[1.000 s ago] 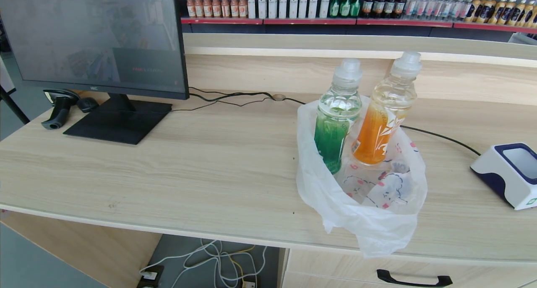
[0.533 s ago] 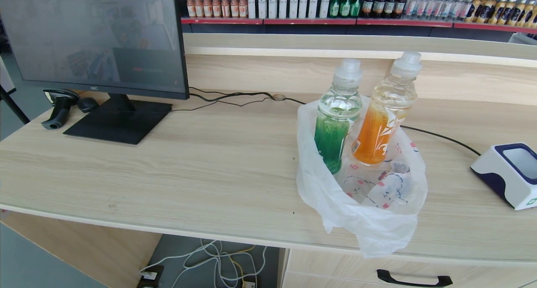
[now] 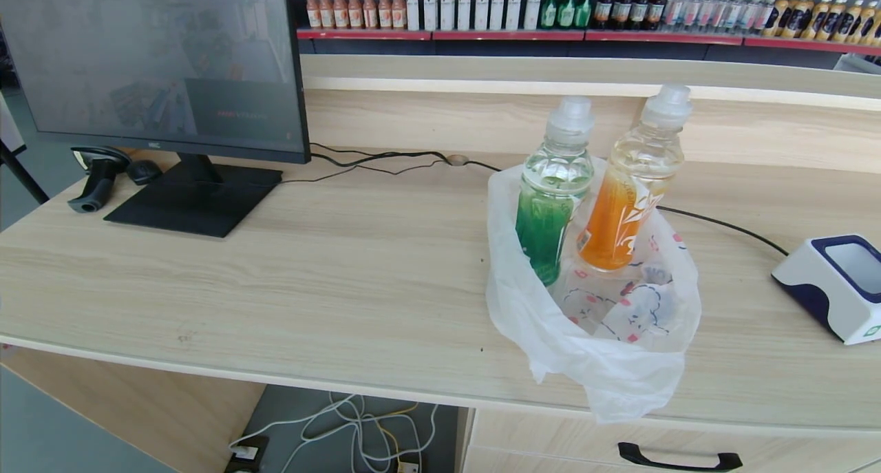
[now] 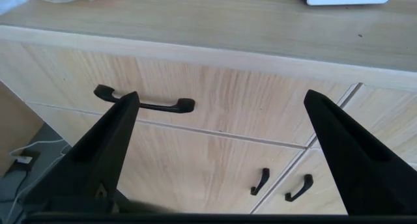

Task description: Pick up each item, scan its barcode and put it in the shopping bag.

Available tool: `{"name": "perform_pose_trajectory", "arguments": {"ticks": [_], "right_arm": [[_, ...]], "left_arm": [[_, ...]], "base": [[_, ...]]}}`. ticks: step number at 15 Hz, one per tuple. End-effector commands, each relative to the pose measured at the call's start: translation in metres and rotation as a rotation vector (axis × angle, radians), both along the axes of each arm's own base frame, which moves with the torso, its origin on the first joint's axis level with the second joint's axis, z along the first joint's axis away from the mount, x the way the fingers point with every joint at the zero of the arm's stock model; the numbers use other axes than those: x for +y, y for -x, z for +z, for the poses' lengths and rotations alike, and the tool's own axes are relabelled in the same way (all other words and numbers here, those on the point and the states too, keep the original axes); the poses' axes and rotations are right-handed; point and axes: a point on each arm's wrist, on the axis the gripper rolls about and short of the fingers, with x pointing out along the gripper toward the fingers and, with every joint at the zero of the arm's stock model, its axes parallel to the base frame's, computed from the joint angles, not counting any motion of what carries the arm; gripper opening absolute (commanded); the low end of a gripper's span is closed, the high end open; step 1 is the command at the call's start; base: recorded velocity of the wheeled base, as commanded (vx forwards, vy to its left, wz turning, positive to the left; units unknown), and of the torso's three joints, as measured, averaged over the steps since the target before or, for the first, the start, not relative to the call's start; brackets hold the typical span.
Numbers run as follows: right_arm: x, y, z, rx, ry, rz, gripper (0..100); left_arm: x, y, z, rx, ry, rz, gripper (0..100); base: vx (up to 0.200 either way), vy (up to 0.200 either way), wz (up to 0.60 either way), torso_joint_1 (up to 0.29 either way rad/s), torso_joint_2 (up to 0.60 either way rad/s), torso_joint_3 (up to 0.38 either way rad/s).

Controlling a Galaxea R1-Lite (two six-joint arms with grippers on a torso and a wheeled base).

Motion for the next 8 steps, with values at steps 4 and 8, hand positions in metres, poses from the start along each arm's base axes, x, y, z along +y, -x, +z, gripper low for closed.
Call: {"name": "perform_pose_trajectory", "arguments": {"ticks": [4,8], "right_arm": [[0.0,0.0002,0.0,-0.004,0.002,0.0,100],[0.0,0.0002,0.0,-0.004,0.002,0.0,100]], "left_arm": [[0.0,-0.0001,0.0001,0.001,0.002,0.002,100],[0.0,-0.0001,0.0001,0.001,-0.001,0.002,100]], "base": [[-0.15,0.0,0.0,0.01,0.0,-0.003],[-0.05,0.0,-0.15,-0.004,0.0,0.002]]}}
